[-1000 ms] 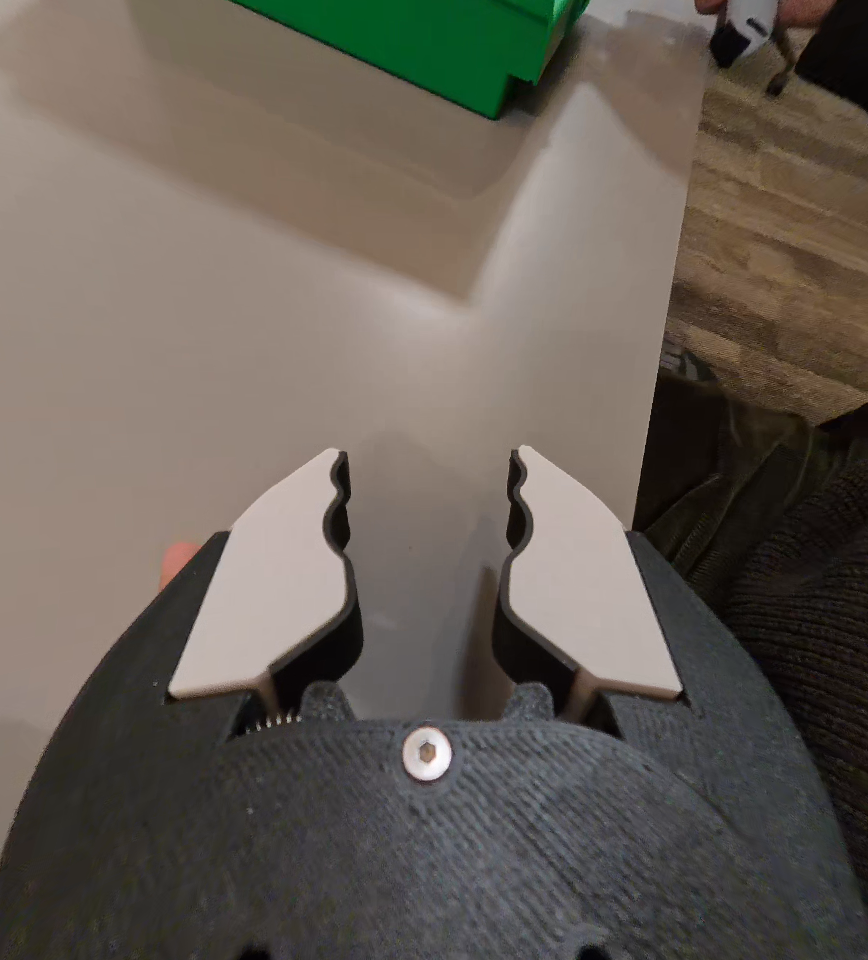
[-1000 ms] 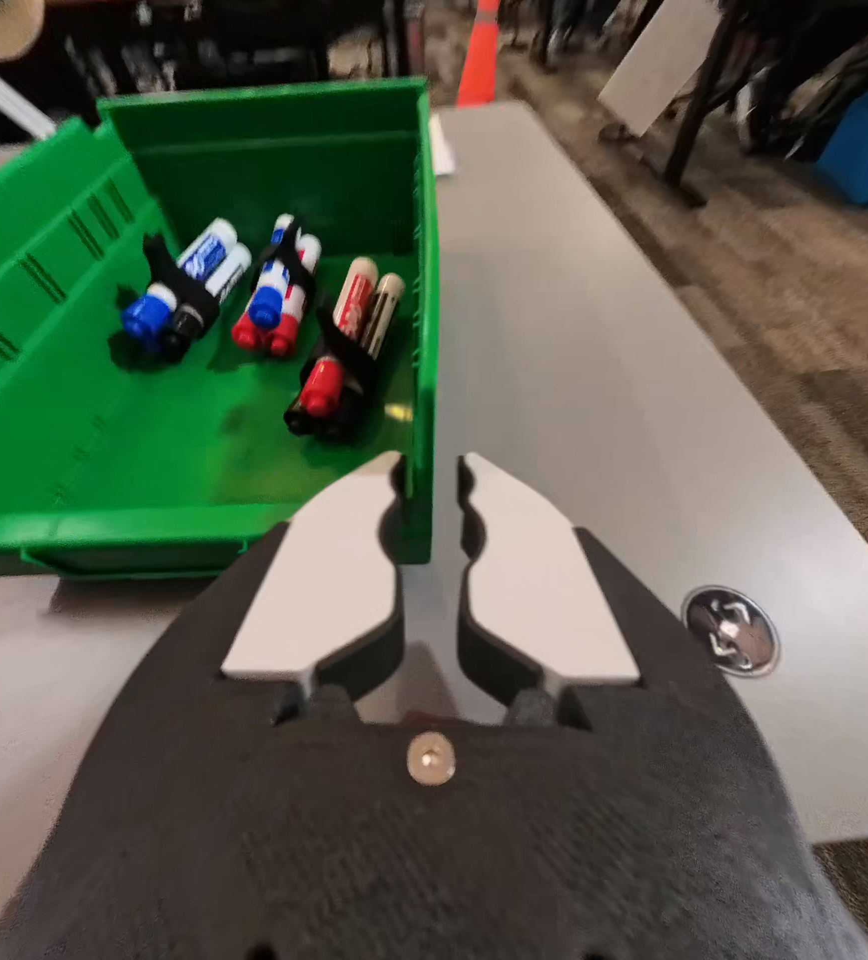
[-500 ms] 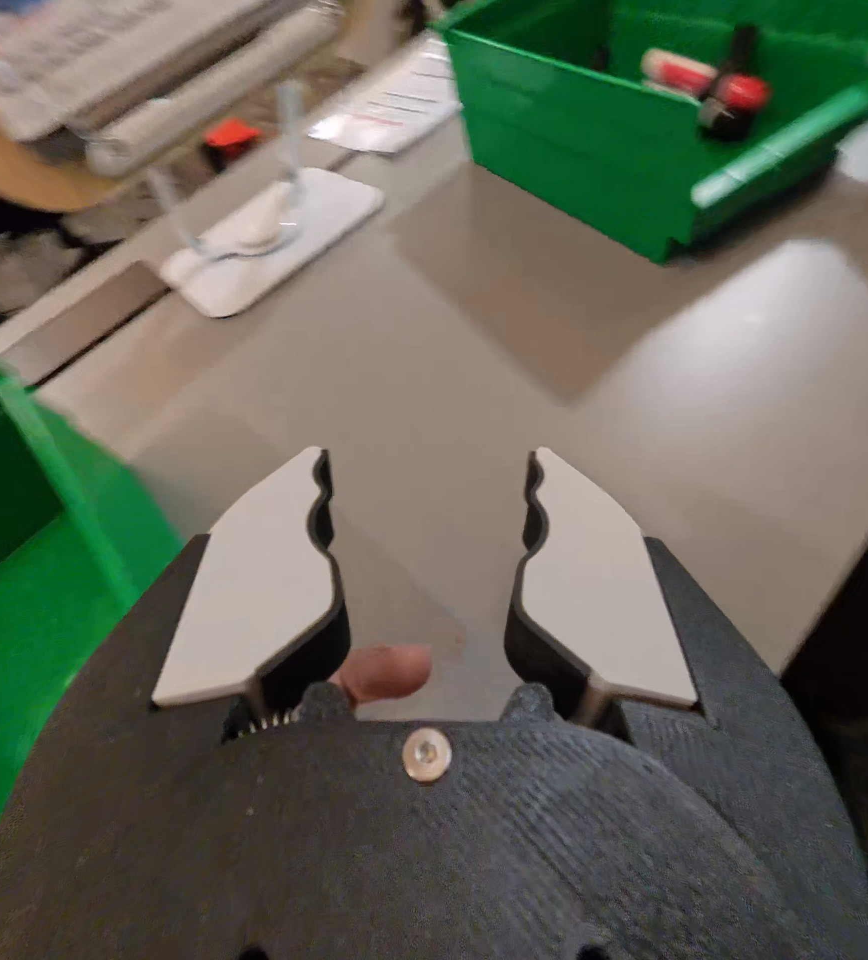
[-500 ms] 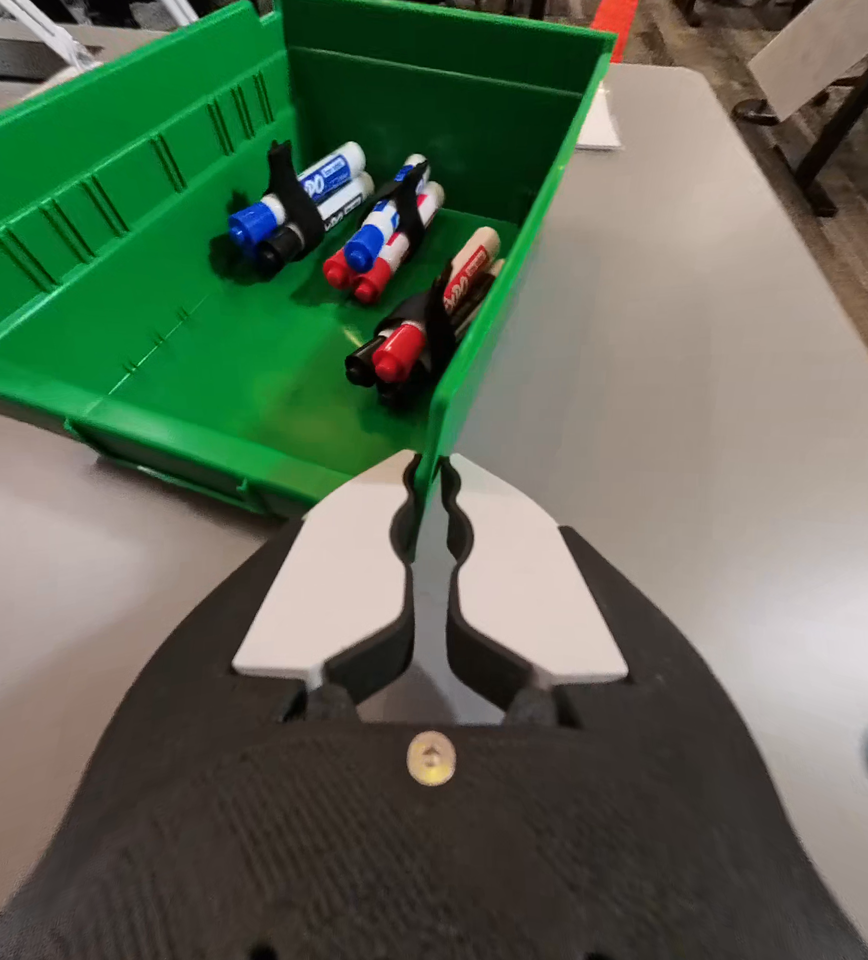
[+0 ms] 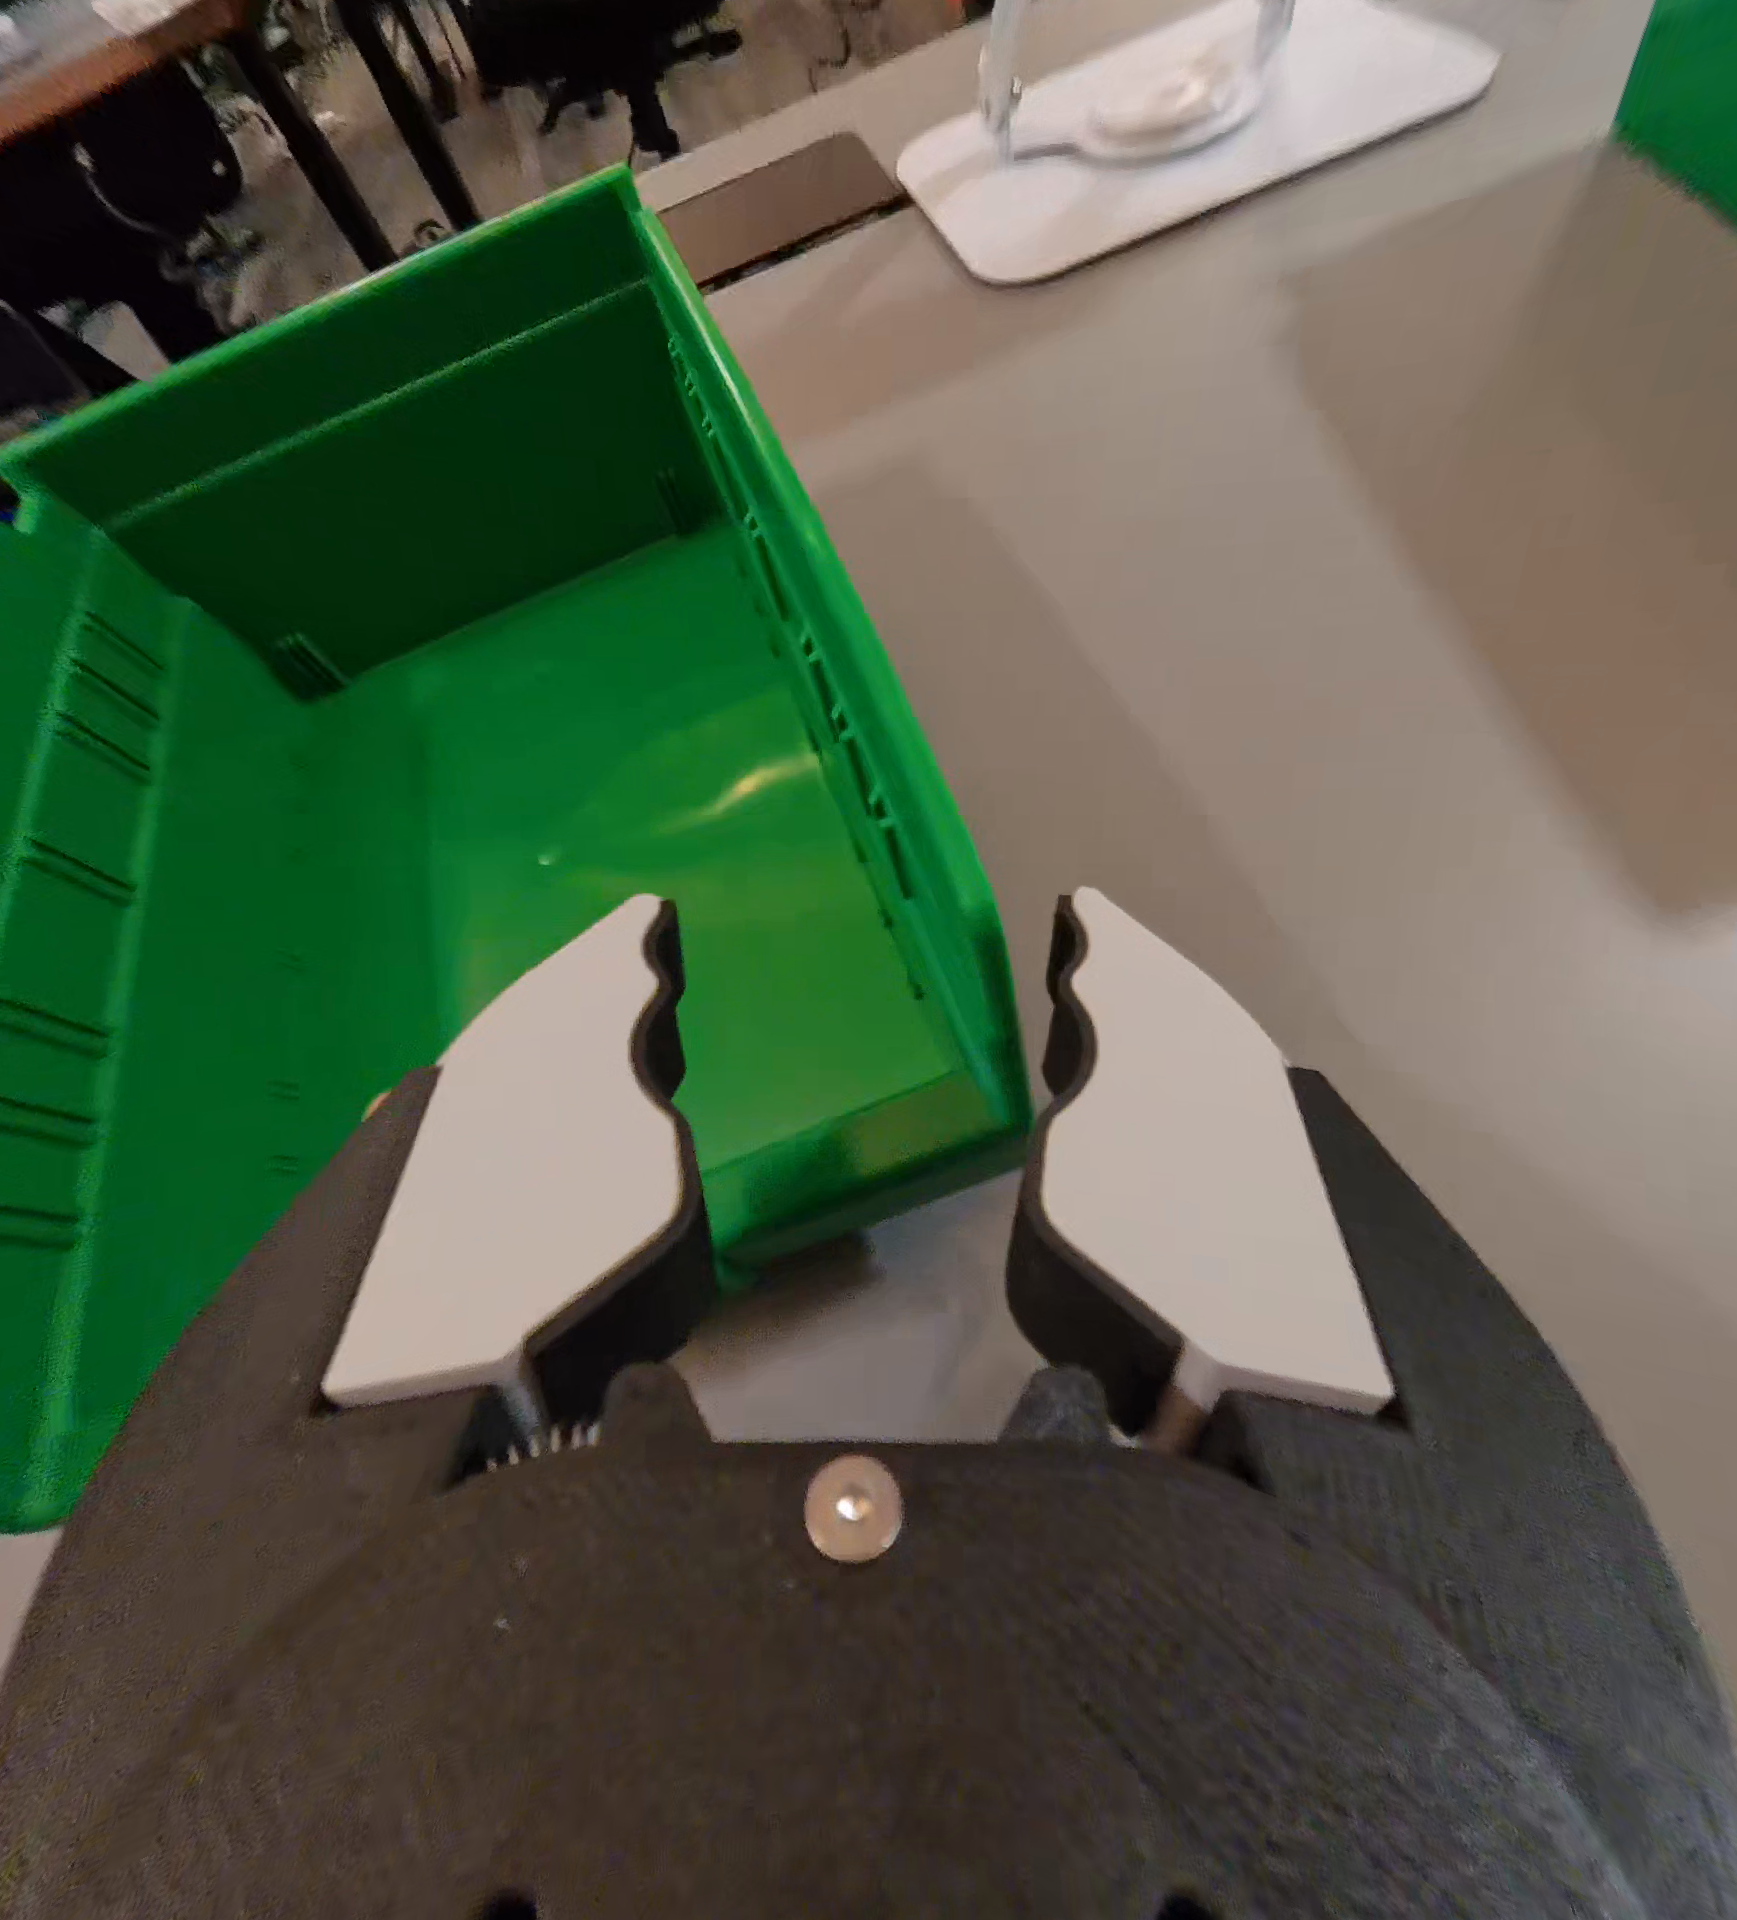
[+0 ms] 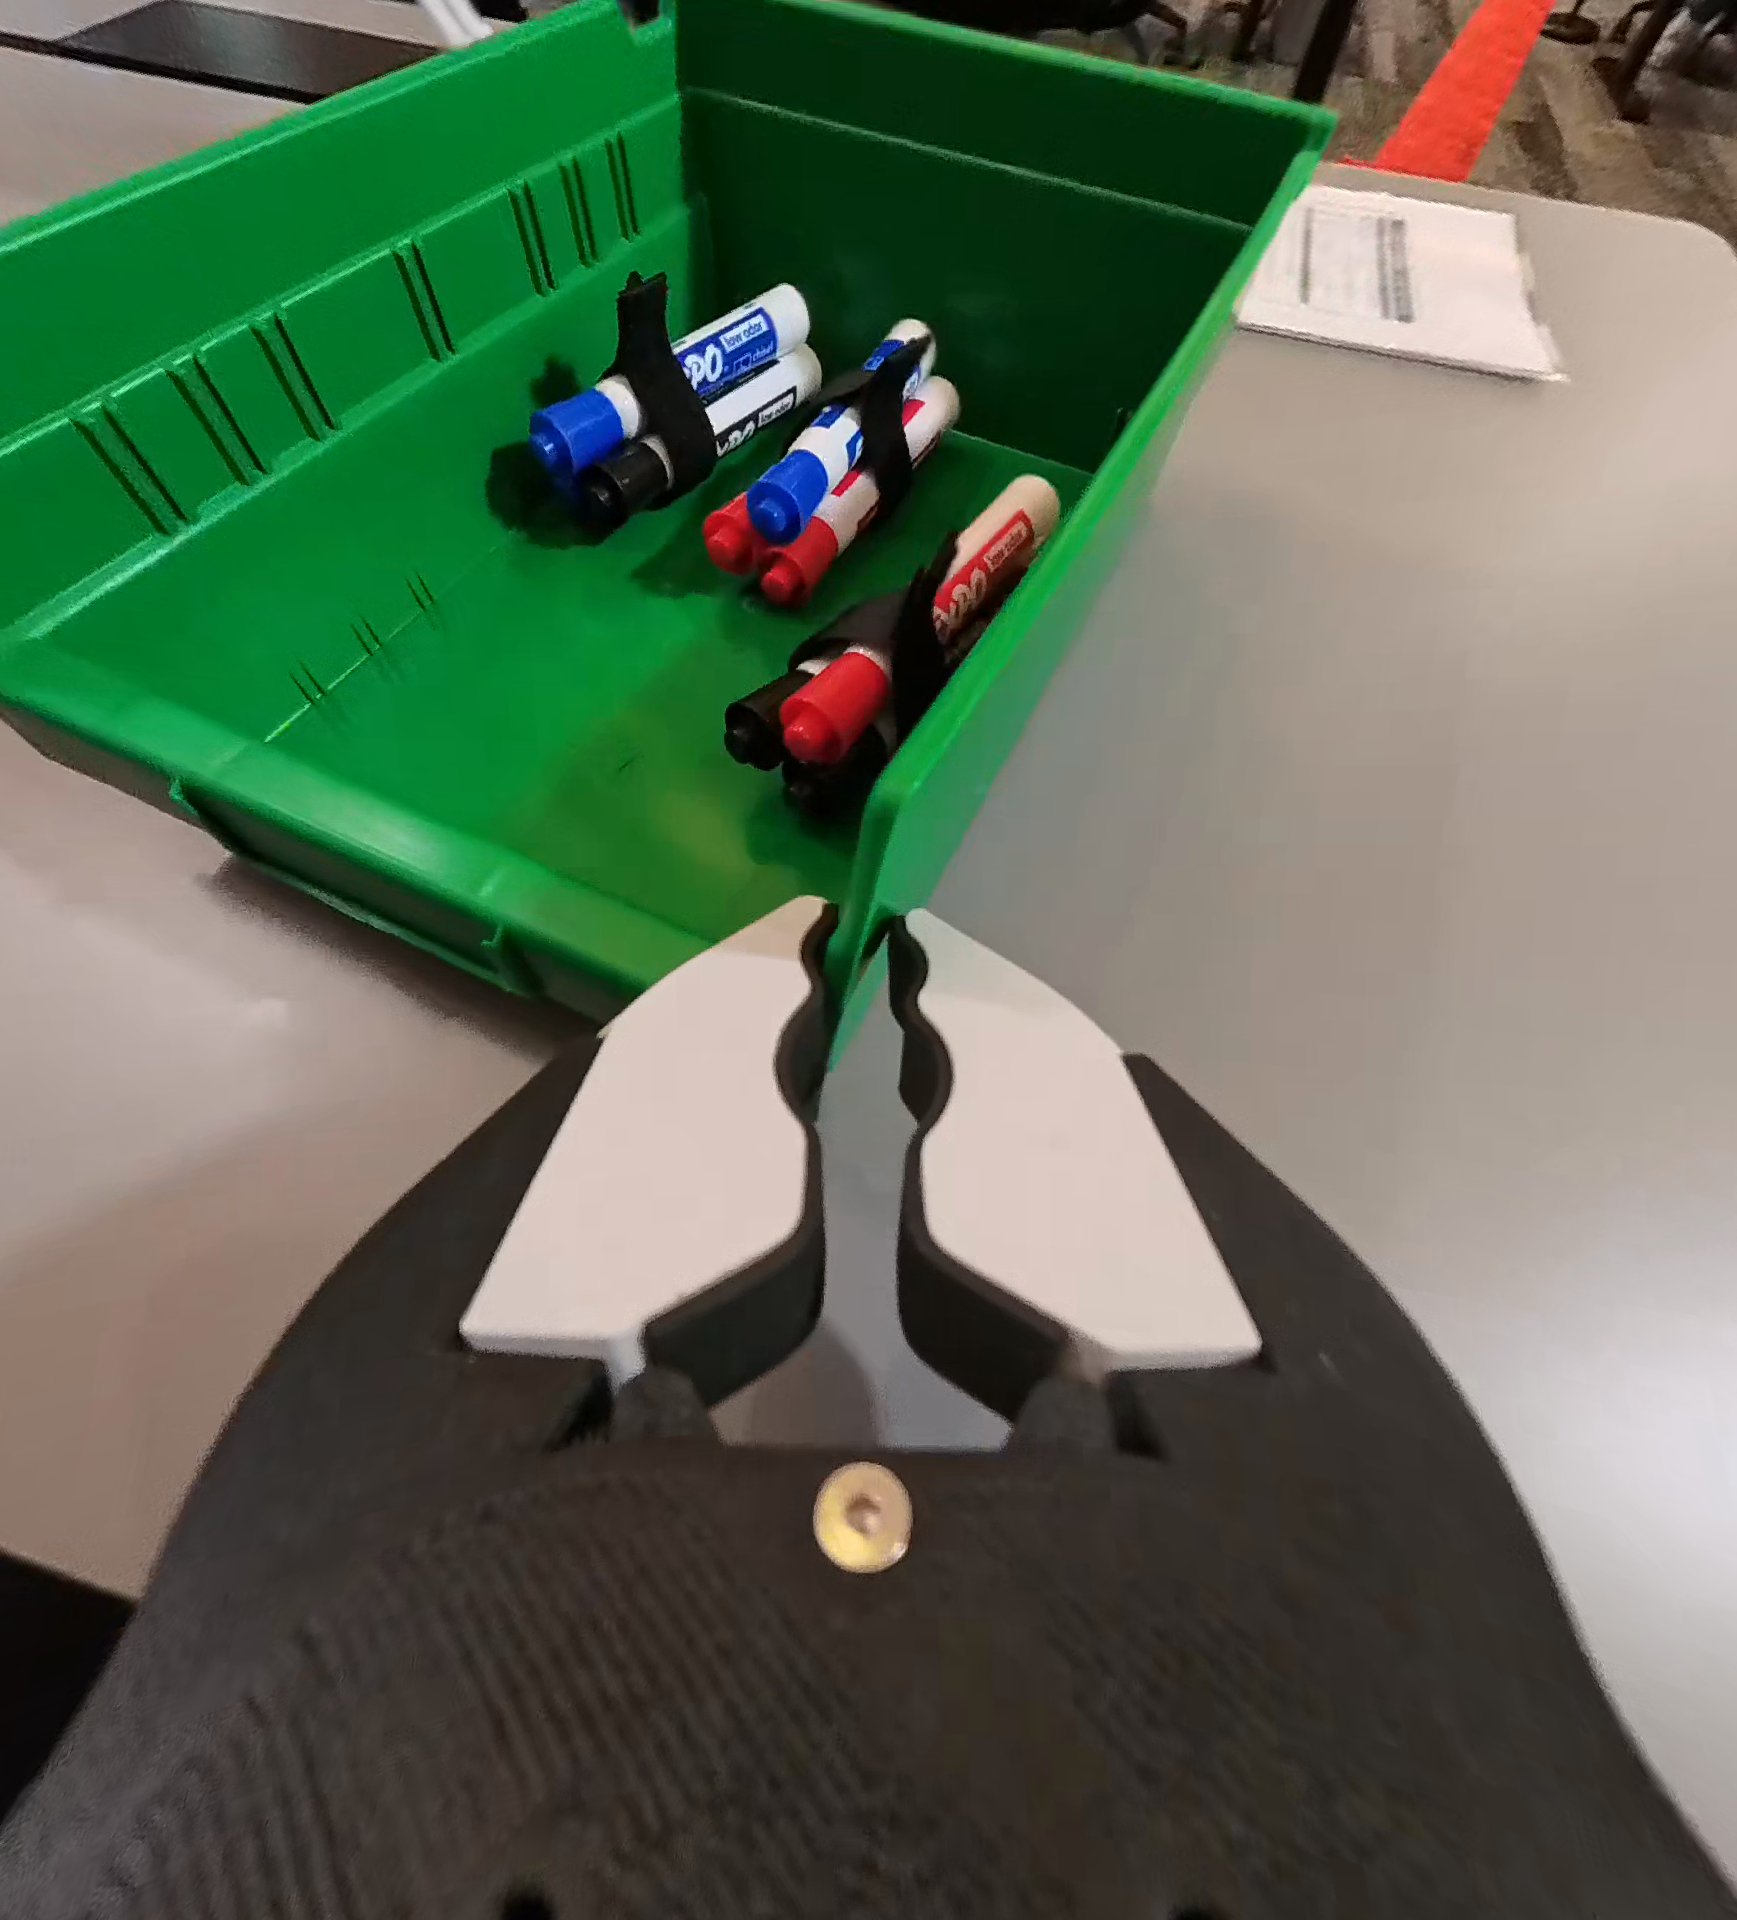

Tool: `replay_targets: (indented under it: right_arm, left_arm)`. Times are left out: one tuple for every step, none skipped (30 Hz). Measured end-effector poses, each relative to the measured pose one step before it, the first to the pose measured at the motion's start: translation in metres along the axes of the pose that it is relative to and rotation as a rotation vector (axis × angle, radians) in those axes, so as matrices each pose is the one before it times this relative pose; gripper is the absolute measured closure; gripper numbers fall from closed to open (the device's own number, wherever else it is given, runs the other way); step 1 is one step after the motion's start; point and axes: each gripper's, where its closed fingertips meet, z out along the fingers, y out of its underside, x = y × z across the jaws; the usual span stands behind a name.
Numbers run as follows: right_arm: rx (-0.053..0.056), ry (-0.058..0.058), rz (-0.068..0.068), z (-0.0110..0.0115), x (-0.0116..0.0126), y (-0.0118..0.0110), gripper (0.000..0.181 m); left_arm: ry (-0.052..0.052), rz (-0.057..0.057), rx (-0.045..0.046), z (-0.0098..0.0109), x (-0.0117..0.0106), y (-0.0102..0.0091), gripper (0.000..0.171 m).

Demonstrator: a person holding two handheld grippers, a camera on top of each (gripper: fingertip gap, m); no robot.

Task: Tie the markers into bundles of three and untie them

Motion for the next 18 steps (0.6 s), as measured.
replay_targets:
  right_arm:
    - [-0.0046,-0.0122,-0.011,-0.00004,-0.00658,-0.00112,0.172]
    - [-0.0059,-0.0114,-0.0133,-0.00011,-0.00692,-0.00137,0.172]
    - [-0.0063,-0.0105,-0.0144,-0.00016,-0.00733,-0.00188,0.172]
    - [-0.005,-0.0093,-0.0122,-0.00014,-0.00756,-0.00232,0.172]
    - [-0.0013,-0.0088,-0.0132,0.00006,-0.00817,-0.00255,0.172]
    - [-0.0011,-0.0099,-0.0148,0.00035,-0.00862,-0.00227,0.172]
    - [-0.0038,-0.0115,-0.0132,0.00067,-0.00888,-0.0017,0.172]
    - [-0.0087,-0.0128,-0.0054,0.00071,-0.00897,-0.00084,0.172]
    - [-0.0061,-0.0143,0.0004,0.00088,-0.00918,-0.00054,0.172]
    - [-0.0052,-0.0144,-0.0006,0.0012,-0.00916,0.00017,0.172]
    - [-0.0096,-0.0162,-0.003,0.00164,-0.00926,0.00126,0.172]
    - [-0.0113,-0.0145,-0.0011,0.00204,-0.00886,0.00156,0.172]
    - [-0.0071,-0.0104,-0.0007,0.00177,-0.00818,0.00095,0.172]
    - [0.0046,-0.0072,-0.0031,0.00143,-0.00776,-0.00111,0.172]
    - [0.0017,-0.0033,-0.0026,0.00126,-0.00707,-0.00156,0.172]
    - [0.0002,0.0003,-0.0011,0.00148,-0.00689,-0.00158,0.172]
    - [0.0035,-0.0003,-0.0072,0.00148,-0.0072,-0.00181,0.172]
    - [0.0055,0.0003,-0.013,0.0018,-0.0072,-0.00203,0.171]
  left_arm:
    - [-0.0274,0.0697,-0.00343,0.0028,-0.00408,0.00039,0.106]
    - [-0.0181,0.0677,0.02642,0.00075,-0.00197,-0.00338,0.106]
    - [-0.0255,0.0382,0.02001,0.00001,-0.00209,-0.00264,0.108]
    - [-0.0001,0.0294,-0.00022,0.00081,0.00251,0.00006,0.119]
    - [0.0125,0.0246,-0.00623,0.00135,0.00515,0.00147,0.133]
    - [0.0037,0.0139,0.00644,0.00092,0.00348,-0.00017,0.142]
    - [0.0121,0.0185,0.0022,0.00067,0.00343,0.00001,0.151]
    - [0.0076,0.0048,0.00325,0.00078,0.00163,-0.0003,0.155]
    - [0.0055,-0.0095,0.00211,0.00071,-0.00036,-0.0002,0.155]
    - [0.0128,-0.0215,-0.00088,0.0004,-0.00049,0.00015,0.155]
    - [0.0147,-0.0282,-0.00364,-0.00029,-0.00114,0.00052,0.155]
    - [-0.0003,-0.0354,-0.0051,-0.001,-0.00383,0.00068,0.157]
    - [-0.009,-0.0314,-0.00546,-0.00137,-0.00546,0.00133,0.159]
    - [-0.0173,-0.0264,0.00097,-0.0015,-0.00698,0.00158,0.161]
    - [-0.0316,-0.0284,-0.002,-0.00139,-0.00951,0.00236,0.164]
    - [-0.0294,-0.0305,-0.01212,-0.00082,-0.00991,0.00354,0.166]
    - [-0.0024,-0.0406,-0.00694,-0.0007,-0.00774,0.00289,0.167]
    - [0.0016,-0.0578,0.00151,-0.00152,-0.00833,0.00179,0.167]
